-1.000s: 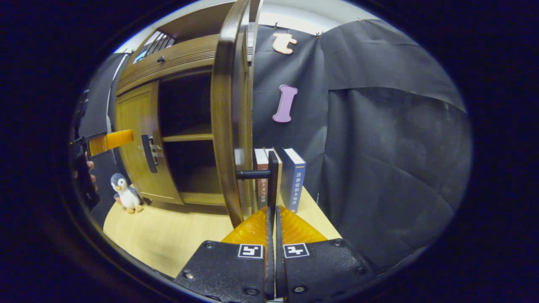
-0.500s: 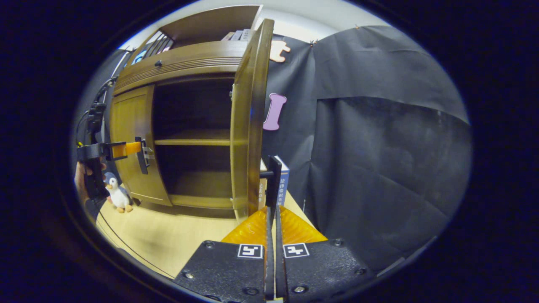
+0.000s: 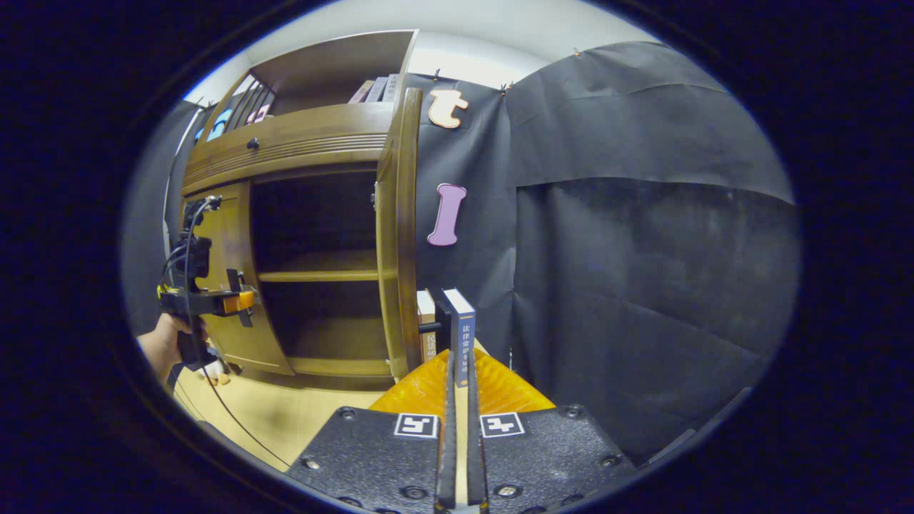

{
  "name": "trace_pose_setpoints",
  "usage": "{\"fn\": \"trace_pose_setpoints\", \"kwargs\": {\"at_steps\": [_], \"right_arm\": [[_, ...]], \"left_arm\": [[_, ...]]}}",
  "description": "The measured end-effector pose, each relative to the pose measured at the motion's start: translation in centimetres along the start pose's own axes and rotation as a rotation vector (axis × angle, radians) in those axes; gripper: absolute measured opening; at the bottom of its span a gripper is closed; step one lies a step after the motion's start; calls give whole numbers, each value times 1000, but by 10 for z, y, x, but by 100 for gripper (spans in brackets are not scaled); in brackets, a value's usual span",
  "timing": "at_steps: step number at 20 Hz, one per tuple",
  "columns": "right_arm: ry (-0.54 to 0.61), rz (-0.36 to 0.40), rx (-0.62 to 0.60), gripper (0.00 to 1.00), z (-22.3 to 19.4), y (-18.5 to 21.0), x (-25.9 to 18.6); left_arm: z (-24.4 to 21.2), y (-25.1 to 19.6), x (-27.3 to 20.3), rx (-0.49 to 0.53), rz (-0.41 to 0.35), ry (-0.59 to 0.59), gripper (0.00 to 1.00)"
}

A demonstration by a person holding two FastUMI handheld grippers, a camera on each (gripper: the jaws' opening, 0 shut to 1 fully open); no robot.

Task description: Open the right door of the double-door shoe cabinet with the right hand, and open the left door with the left hand.

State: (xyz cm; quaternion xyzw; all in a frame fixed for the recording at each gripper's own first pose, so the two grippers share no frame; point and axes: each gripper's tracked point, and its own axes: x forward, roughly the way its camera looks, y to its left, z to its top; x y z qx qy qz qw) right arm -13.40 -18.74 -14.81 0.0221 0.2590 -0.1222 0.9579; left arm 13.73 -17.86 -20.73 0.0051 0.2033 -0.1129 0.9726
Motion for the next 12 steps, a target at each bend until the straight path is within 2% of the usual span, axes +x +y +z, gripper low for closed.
{"fn": "trace_pose_setpoints", "kwargs": {"at_steps": [1,2,3,4,7,8,9,10,12], "right_arm": [[-3,-1,2,11,0,1,-3],[-5,0,-1,15,1,2,-6],[-7,0,-5,15,1,4,-10],[-7,3,-8,20,2,6,-13],[-10,32,-20,24,5,20,-18],[-14,43,-24,29,7,24,-18],[-17,55,-28,31,7,28,-18],[-14,68,-33,36,6,32,-18],[-10,93,-42,45,4,40,-18]], "left_arm": [[1,0,4,3,2,-6,71],[2,4,10,8,23,-8,63],[0,6,14,13,29,-7,54],[-2,5,13,10,20,-5,45],[-3,4,17,-8,-5,-9,43],[-1,5,15,-9,-7,-19,40],[-2,7,16,-17,-11,-22,29],[-2,9,10,-24,-16,-20,31],[-4,9,13,-29,-7,-13,31]]}}
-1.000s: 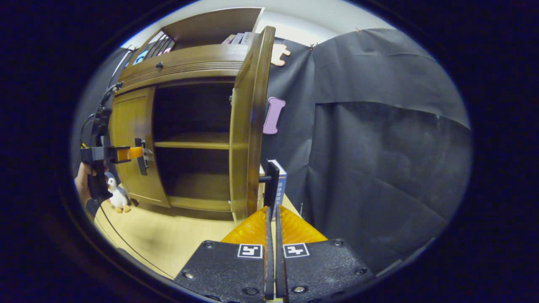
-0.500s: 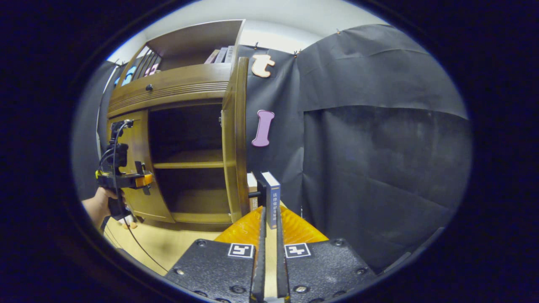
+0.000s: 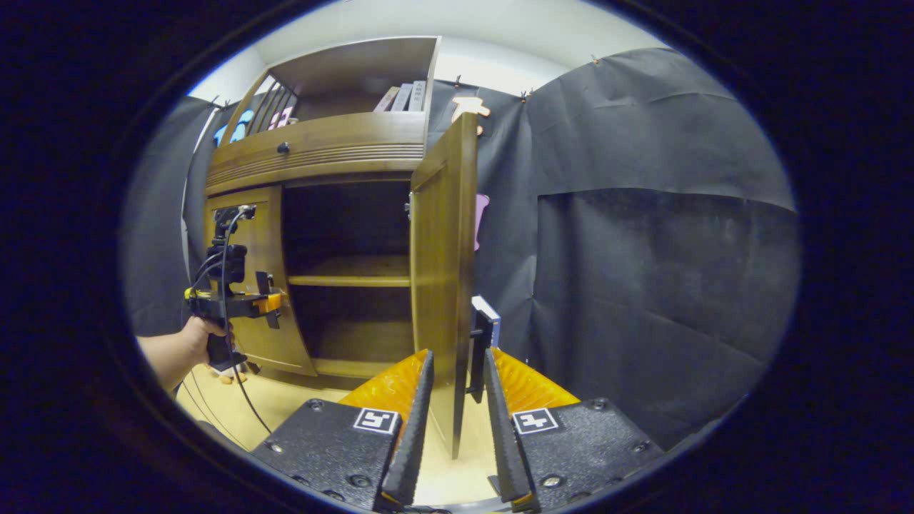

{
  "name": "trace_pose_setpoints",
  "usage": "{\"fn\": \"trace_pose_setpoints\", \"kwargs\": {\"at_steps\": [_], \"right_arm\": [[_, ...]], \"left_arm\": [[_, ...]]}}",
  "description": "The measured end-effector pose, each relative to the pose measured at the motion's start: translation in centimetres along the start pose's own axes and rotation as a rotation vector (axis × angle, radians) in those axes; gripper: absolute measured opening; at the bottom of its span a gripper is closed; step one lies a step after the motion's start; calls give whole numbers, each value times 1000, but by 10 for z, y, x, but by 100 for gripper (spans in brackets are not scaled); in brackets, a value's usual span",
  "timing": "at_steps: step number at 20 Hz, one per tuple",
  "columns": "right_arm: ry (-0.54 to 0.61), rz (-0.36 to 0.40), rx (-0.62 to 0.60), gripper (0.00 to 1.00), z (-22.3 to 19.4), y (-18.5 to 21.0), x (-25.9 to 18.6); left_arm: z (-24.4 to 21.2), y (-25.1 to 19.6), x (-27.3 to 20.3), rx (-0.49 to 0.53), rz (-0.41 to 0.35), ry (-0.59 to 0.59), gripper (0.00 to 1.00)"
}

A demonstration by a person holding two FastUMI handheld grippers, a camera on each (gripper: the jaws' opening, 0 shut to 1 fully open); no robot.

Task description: Open the right door of the double-door shoe cabinet with the right hand, and open the left door with the left hand.

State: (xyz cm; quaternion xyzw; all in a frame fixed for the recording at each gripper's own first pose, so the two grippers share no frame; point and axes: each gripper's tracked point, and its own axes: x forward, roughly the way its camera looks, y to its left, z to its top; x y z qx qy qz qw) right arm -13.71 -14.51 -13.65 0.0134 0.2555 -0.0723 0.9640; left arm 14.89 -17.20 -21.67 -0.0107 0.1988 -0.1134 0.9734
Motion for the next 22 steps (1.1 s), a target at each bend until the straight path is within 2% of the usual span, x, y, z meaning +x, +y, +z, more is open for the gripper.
{"fn": "trace_pose_setpoints", "kwargs": {"at_steps": [1,2,5,13,22], "right_arm": [[-4,12,-6,47,2,5,-1],[-10,21,-13,48,3,9,0],[-18,44,-29,53,6,18,4],[-23,95,-40,55,6,40,13],[-33,194,-77,55,4,77,24]], "left_arm": [[0,2,-2,0,9,0,31],[1,0,-1,0,14,-1,24],[1,0,-3,-2,6,6,24],[-7,0,-30,11,-14,12,24],[-18,11,-72,-6,-15,25,24]]}}
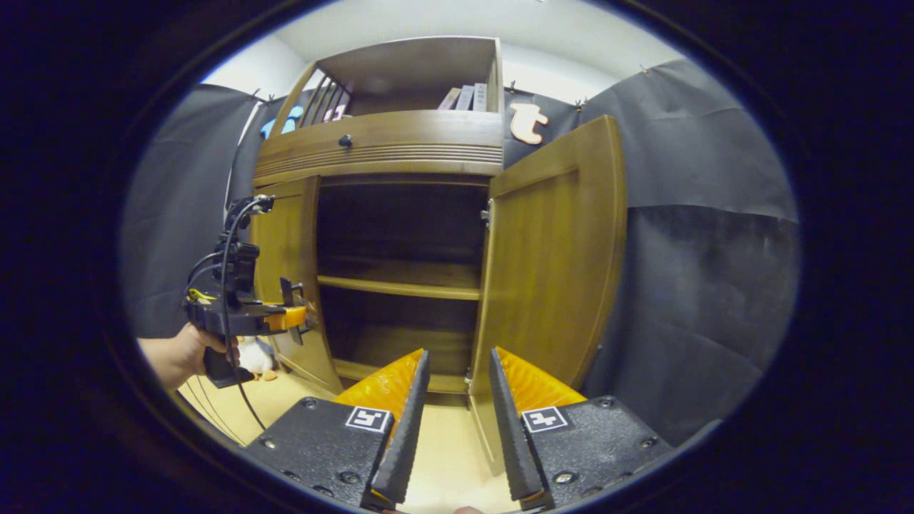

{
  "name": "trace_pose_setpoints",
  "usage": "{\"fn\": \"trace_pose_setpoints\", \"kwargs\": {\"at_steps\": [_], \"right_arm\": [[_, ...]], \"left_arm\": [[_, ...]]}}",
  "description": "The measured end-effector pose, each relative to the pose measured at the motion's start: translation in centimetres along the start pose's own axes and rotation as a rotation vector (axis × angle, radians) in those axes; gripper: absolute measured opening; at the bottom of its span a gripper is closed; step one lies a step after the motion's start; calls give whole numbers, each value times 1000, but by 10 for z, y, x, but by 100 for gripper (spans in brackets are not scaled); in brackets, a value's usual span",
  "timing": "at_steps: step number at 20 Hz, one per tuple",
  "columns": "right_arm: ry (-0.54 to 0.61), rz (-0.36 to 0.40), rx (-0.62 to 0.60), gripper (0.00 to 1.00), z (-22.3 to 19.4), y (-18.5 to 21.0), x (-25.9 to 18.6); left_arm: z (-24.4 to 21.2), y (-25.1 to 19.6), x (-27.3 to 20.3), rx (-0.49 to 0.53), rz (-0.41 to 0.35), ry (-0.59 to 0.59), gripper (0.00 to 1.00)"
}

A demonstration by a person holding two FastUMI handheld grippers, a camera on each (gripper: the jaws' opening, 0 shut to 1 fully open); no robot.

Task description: Open the right door of the double-door shoe cabinet with the right hand, and open the left door with the left hand.

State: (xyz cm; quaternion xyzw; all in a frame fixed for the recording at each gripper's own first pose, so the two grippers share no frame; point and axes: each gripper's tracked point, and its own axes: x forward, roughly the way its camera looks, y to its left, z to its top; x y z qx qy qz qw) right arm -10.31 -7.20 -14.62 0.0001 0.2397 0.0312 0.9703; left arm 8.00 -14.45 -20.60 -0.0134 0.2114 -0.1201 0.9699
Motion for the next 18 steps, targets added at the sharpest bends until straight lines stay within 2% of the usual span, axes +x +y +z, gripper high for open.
{"fn": "trace_pose_setpoints", "kwargs": {"at_steps": [2,3,4,6,9,10,12,13,14,15,16,17,18], "right_arm": [[9,34,-6,56,-2,11,3],[11,45,-12,56,-2,15,5],[12,58,-18,56,-2,20,6],[15,79,-29,54,-3,29,11],[17,110,-43,56,-1,41,17],[18,118,-46,56,0,45,20],[20,140,-49,55,-1,52,24],[21,153,-51,55,0,56,26],[23,162,-53,54,0,59,29],[24,170,-56,56,-1,62,32],[25,180,-57,54,-1,66,34],[27,179,-58,56,0,68,36],[30,182,-56,55,-1,69,37]], "left_arm": [[-3,3,-10,-3,7,-6,24],[-5,5,-15,-5,11,-8,33],[-6,7,-20,-7,14,-9,24],[-8,10,-30,-17,19,-10,24],[-12,17,-42,-23,35,-13,24],[-13,19,-46,-21,43,-14,33],[-16,23,-55,-18,58,-17,33],[-17,25,-60,-22,64,-17,24],[-18,28,-64,-27,70,-15,24],[-20,31,-68,-32,78,-13,33],[-20,34,-72,-32,86,-13,33],[-22,37,-76,-32,97,-12,33],[-23,40,-81,-33,107,-12,24]]}}
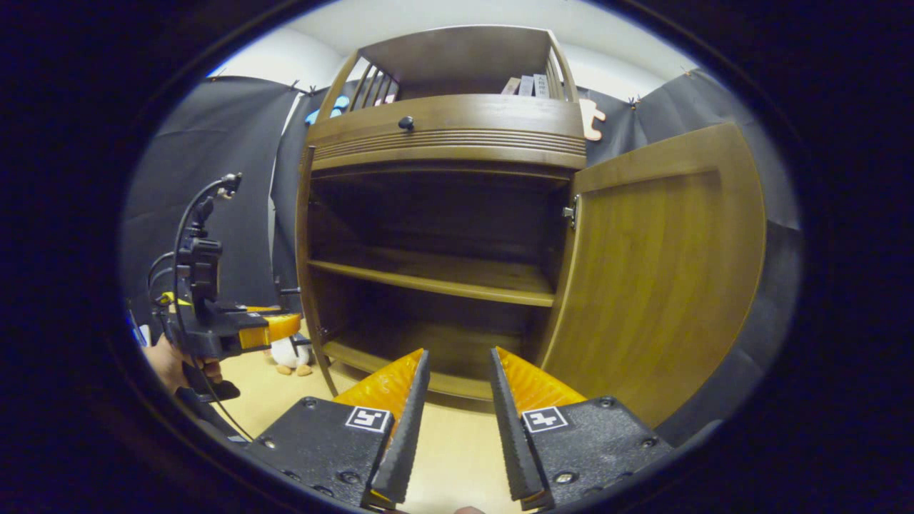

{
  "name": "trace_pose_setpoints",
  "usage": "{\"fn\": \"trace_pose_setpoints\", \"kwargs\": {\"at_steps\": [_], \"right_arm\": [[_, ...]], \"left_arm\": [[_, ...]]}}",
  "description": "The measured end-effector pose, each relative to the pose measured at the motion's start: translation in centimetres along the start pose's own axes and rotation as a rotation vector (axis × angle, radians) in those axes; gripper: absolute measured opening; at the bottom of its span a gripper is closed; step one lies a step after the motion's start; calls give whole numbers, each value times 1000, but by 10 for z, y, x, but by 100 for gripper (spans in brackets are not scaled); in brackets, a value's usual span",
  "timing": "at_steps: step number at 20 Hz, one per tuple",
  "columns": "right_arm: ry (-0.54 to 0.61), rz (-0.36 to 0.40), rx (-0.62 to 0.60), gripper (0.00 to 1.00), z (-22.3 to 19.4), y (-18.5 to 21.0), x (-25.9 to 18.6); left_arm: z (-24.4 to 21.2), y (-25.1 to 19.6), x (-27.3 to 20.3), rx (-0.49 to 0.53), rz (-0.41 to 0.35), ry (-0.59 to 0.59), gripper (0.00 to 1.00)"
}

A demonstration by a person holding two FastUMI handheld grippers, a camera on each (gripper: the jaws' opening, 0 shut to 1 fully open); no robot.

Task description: Open the right door of the double-door shoe cabinet with the right hand, and open the left door with the left hand.

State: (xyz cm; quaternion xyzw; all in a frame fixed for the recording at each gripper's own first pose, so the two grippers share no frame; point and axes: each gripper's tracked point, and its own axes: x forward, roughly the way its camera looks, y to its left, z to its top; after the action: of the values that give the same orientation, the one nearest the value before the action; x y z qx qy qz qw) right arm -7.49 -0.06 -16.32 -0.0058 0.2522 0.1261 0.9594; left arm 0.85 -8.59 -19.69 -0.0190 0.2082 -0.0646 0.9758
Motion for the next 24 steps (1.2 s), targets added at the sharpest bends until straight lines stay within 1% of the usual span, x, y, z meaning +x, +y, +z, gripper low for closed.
{"fn": "trace_pose_setpoints", "kwargs": {"at_steps": [5,6,9,10,11,13,15,17,18,21,22,23,24], "right_arm": [[15,11,5,56,0,7,14],[18,0,5,56,-1,6,17],[23,0,5,57,0,10,23],[25,3,3,55,-1,13,25],[27,7,1,58,-3,15,26],[29,16,-5,58,-3,20,27],[30,25,-11,56,-4,28,29],[27,35,-18,58,-3,33,30],[25,39,-21,56,-2,35,30],[26,46,-25,58,-2,39,30],[25,43,-25,56,-2,39,31],[24,42,-23,56,0,38,31],[23,38,-20,58,0,38,31]], "left_arm": [[-5,18,-16,-12,53,0,24],[-5,23,-22,-7,69,0,24],[-9,42,-33,3,123,0,24],[-10,47,-37,4,138,0,24],[-11,53,-40,-1,150,-1,24],[-14,56,-46,-24,153,4,24],[-18,55,-51,-53,140,4,23],[-19,56,-54,-75,130,-4,24],[-19,58,-55,-78,137,-5,23],[-21,62,-58,-107,146,-2,23],[-21,65,-59,-116,153,-2,24],[-22,71,-62,-120,167,0,24],[-22,78,-65,-121,185,-2,23]]}}
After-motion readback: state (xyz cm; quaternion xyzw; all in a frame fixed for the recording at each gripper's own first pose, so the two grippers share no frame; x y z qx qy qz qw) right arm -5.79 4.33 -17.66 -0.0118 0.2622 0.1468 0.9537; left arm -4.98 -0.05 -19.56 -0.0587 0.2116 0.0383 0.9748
